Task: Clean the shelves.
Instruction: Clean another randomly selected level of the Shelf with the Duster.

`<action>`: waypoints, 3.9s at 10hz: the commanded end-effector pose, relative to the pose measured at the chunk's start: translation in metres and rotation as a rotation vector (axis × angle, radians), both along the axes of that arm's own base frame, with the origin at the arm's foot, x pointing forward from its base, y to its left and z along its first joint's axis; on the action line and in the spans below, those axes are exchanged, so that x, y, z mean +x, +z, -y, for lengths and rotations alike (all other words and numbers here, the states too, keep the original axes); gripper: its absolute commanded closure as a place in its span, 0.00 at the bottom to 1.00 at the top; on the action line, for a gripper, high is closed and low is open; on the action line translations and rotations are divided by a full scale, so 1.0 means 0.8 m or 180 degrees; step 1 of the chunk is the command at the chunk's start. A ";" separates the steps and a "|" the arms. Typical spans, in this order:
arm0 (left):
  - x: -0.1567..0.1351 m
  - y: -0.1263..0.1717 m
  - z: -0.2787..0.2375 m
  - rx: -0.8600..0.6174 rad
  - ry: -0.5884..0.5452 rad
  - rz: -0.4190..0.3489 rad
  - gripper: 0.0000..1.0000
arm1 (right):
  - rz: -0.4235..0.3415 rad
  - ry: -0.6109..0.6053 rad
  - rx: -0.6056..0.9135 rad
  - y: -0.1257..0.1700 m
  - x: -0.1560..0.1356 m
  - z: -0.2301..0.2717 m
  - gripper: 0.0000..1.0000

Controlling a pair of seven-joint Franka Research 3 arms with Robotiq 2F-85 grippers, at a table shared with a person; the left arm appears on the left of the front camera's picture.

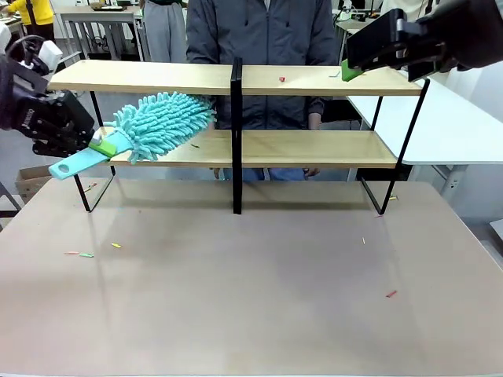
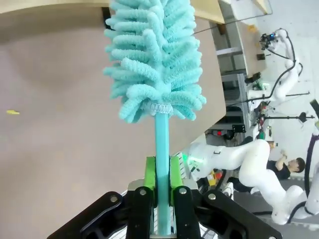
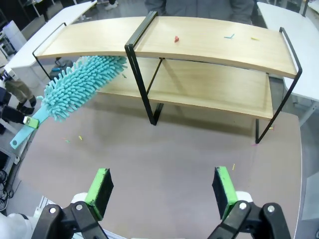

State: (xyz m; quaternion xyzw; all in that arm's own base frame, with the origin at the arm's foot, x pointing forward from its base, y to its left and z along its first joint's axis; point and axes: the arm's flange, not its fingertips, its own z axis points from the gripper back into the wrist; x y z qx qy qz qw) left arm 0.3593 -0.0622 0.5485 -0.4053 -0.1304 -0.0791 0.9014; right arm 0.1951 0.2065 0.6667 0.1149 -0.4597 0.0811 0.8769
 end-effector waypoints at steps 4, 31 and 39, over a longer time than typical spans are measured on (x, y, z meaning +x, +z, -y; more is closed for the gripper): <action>0.000 -0.010 0.014 -0.0022 0.0026 0.0197 0.88 | 0.0016 -0.0034 -0.0008 0.001 0.000 0.002 0.00; 0.028 -0.055 -0.045 0.1309 0.2203 0.0596 0.88 | 0.0016 -0.0034 -0.0008 0.001 0.000 0.002 0.00; -0.054 0.015 -0.173 -0.0023 -0.0914 0.0129 0.88 | 0.0016 -0.0034 -0.0008 0.001 0.000 0.002 0.00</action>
